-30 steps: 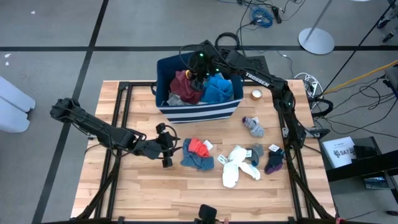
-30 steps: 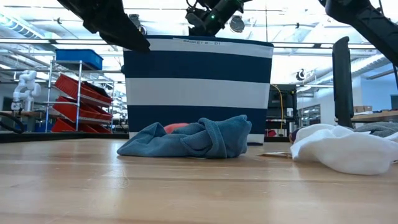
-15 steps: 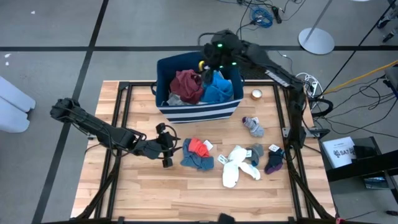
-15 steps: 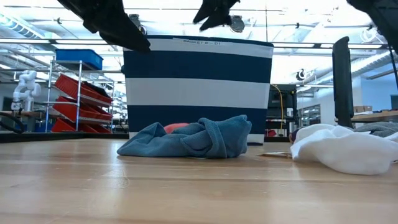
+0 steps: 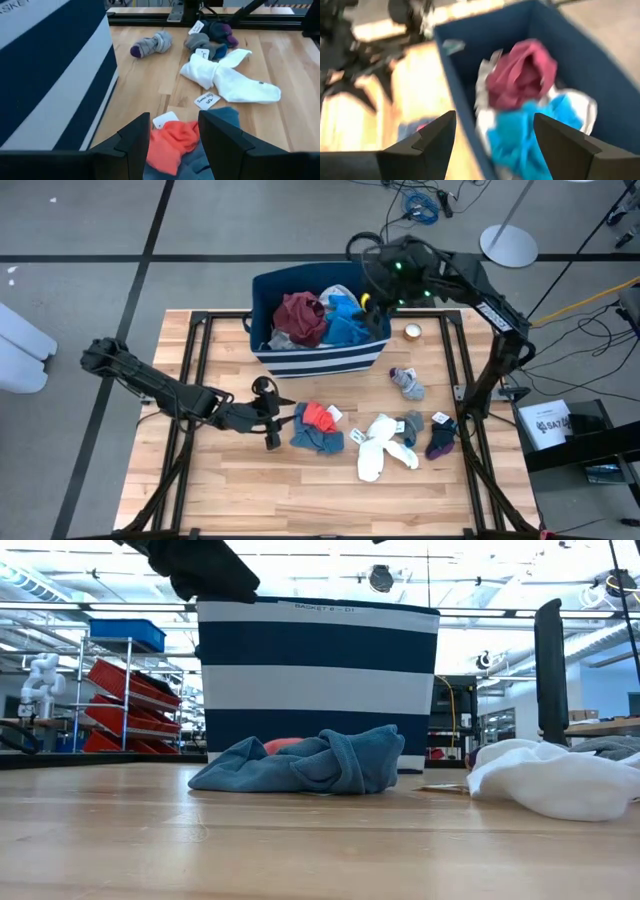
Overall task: Sort clothes
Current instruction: Put the blue socks into the blue laundry organizer
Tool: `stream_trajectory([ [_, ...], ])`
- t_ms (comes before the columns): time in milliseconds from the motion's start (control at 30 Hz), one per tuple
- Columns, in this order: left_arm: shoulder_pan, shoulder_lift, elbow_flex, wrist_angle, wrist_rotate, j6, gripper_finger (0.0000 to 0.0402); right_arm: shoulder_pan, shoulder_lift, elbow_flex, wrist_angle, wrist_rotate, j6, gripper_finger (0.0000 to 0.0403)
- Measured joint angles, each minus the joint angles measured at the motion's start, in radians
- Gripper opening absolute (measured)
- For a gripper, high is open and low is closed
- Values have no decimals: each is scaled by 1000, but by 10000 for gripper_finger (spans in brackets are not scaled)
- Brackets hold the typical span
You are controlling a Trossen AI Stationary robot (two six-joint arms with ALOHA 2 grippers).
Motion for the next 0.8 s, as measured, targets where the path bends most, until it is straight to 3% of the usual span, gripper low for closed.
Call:
stream_trajectory([
  [200,31,0,0,68,-4,-25,177,95,-15,0,-125,4,32,254],
  [300,37,0,0,81,-1,-107,177,154,-14,0,-143,4,45,254],
  [533,38,0,0,92,-59,-111,177,284,-14,0,-142,24,73,254],
  [700,38,0,0,111,3,-112,177,385,-14,0,-145,136,67,254],
  [800,38,0,0,115,35,-112,177,434,-14,0,-163,143,67,254],
])
